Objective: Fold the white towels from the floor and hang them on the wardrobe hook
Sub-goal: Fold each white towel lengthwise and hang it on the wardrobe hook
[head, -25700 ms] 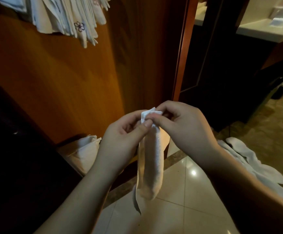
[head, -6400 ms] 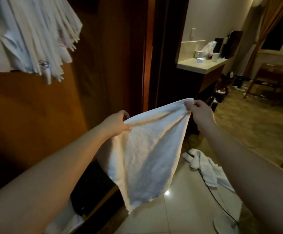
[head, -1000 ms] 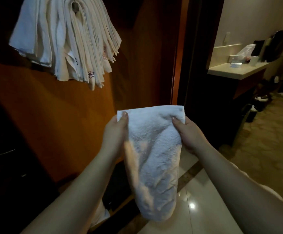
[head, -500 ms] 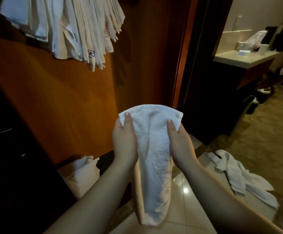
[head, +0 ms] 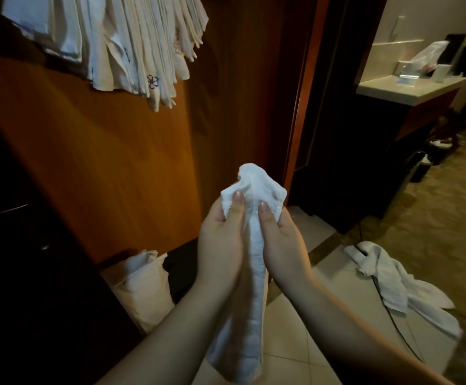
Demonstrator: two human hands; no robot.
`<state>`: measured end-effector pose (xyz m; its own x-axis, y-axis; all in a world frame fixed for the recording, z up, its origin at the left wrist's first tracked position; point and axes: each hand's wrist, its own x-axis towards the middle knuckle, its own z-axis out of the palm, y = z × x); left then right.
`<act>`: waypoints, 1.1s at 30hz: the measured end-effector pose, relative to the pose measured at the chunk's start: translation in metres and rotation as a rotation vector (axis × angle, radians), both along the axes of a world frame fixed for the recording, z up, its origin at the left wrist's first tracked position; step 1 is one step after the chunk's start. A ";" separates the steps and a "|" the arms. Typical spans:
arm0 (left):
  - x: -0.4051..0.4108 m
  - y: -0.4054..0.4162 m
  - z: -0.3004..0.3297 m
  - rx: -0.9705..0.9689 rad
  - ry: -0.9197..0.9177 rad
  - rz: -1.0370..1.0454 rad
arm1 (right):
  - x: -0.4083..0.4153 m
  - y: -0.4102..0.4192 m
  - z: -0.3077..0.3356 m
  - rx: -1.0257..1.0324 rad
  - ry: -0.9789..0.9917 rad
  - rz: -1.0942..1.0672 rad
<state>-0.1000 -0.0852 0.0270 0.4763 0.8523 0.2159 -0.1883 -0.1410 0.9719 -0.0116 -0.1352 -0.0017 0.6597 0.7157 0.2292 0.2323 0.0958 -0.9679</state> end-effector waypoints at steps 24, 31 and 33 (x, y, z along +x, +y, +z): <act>-0.012 0.012 0.024 -0.044 0.315 -0.376 | 0.013 -0.011 -0.003 -0.138 -0.196 0.300; -0.002 0.007 0.027 -0.110 0.478 -0.456 | 0.012 -0.006 -0.017 -0.121 -0.283 0.202; -0.001 0.016 0.024 -0.098 0.505 -0.479 | 0.009 -0.004 -0.016 -0.087 -0.246 0.152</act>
<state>-0.1013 -0.0689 0.0505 0.8258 0.5281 -0.1978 0.2701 -0.0624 0.9608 -0.0028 -0.1394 -0.0179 0.4755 0.8261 0.3023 0.4504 0.0666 -0.8904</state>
